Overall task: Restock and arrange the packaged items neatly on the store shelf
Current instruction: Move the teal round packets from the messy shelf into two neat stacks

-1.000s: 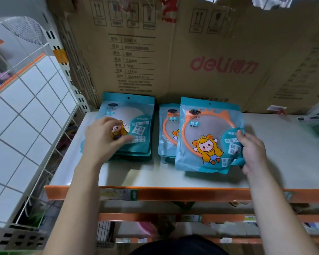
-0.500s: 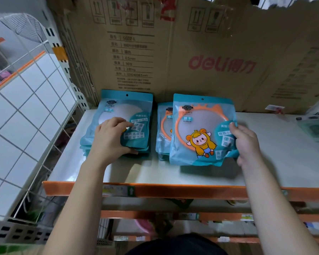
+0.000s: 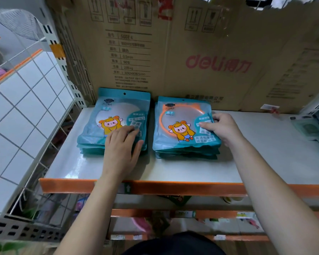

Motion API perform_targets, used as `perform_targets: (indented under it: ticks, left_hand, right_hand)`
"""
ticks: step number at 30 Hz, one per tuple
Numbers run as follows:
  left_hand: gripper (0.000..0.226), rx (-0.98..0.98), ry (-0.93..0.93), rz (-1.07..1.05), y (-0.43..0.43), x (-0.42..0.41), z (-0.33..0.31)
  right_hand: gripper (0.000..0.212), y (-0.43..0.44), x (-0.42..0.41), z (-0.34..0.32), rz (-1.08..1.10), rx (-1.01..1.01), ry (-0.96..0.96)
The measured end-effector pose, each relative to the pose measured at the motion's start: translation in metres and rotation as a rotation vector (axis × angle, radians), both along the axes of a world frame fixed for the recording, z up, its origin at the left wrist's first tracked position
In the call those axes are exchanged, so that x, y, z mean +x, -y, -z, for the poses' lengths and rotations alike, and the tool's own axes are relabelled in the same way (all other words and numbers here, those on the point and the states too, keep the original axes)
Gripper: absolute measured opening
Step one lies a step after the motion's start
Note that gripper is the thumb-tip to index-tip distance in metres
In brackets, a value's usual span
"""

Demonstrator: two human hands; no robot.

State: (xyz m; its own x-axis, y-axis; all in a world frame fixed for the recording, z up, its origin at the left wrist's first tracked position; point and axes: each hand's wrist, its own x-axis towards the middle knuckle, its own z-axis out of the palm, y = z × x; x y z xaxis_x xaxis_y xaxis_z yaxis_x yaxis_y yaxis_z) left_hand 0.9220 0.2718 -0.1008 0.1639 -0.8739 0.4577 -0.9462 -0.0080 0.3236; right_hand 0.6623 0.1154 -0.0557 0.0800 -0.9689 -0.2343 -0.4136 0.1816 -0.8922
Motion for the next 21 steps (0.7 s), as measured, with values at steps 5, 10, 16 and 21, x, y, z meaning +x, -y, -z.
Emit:
perform_targets:
  ticks: [5,10,16,21]
  left_hand:
    - [0.041,-0.029,-0.011,-0.034,0.004,-0.005,-0.005]
    - [0.035,-0.063,0.013,-0.005,0.020,-0.026,-0.015]
    - [0.030,0.079,0.080,0.073,0.060,-0.079,-0.039]
    - [0.031,0.120,0.174,0.178,0.085,-0.158,-0.052]
  right_hand:
    - [0.054,0.002,0.000,0.009,0.037,-0.243,-0.409]
    - [0.057,-0.001,-0.017,0.026,-0.035,-0.231,-0.426]
    - [0.035,-0.005,-0.070,0.014,-0.017,-0.469,-0.464]
    - [0.037,-0.012,-0.143,-0.006,-0.024,-0.555,-0.550]
